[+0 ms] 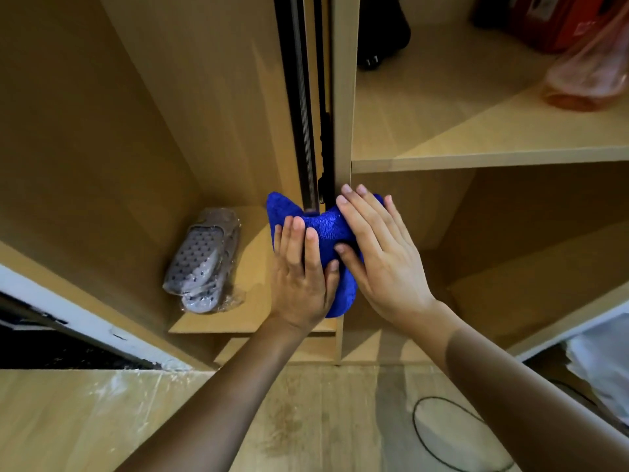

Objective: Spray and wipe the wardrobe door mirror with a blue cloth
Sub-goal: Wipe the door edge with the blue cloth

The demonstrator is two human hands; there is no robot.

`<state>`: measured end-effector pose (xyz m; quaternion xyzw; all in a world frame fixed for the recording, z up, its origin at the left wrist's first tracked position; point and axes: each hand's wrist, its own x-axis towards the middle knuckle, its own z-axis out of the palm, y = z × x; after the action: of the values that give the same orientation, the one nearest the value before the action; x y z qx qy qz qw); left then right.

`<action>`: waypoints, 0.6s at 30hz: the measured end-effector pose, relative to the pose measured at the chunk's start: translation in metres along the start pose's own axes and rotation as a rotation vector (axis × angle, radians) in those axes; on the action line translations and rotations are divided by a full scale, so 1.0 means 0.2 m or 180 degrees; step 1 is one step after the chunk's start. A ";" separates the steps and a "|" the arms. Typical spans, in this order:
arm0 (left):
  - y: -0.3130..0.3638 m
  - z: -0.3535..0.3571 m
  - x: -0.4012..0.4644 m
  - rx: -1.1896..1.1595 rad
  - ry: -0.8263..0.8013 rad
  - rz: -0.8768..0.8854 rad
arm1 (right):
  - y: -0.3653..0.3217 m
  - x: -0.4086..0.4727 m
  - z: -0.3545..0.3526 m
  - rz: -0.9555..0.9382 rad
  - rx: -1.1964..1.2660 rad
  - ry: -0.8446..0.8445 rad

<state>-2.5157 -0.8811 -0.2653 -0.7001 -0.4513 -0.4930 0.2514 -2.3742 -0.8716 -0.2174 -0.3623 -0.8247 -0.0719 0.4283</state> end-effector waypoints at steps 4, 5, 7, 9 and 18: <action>0.01 0.00 -0.03 0.0041 -0.0139 -0.0062 | 0.01 -0.02 -0.03 -0.0009 0.0003 -0.0201; 0.02 -0.02 -0.03 0.0055 -0.0190 -0.0083 | 0.01 -0.01 -0.04 -0.0028 -0.0002 -0.0294; 0.02 -0.06 -0.02 0.0109 -0.0293 -0.0114 | 0.02 0.02 -0.08 -0.0093 -0.0037 -0.0490; 0.03 -0.11 0.00 0.0187 -0.0437 -0.0108 | 0.03 0.08 -0.12 -0.0151 -0.0102 -0.0752; 0.05 -0.36 0.07 0.0430 -0.1362 -0.0054 | -0.04 0.18 -0.24 0.0094 0.0170 -0.1648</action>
<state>-2.5397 -0.9383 -0.2234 -0.7665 -0.5322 -0.3040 0.1920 -2.3620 -0.8790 -0.1598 -0.3692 -0.9031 0.0514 0.2134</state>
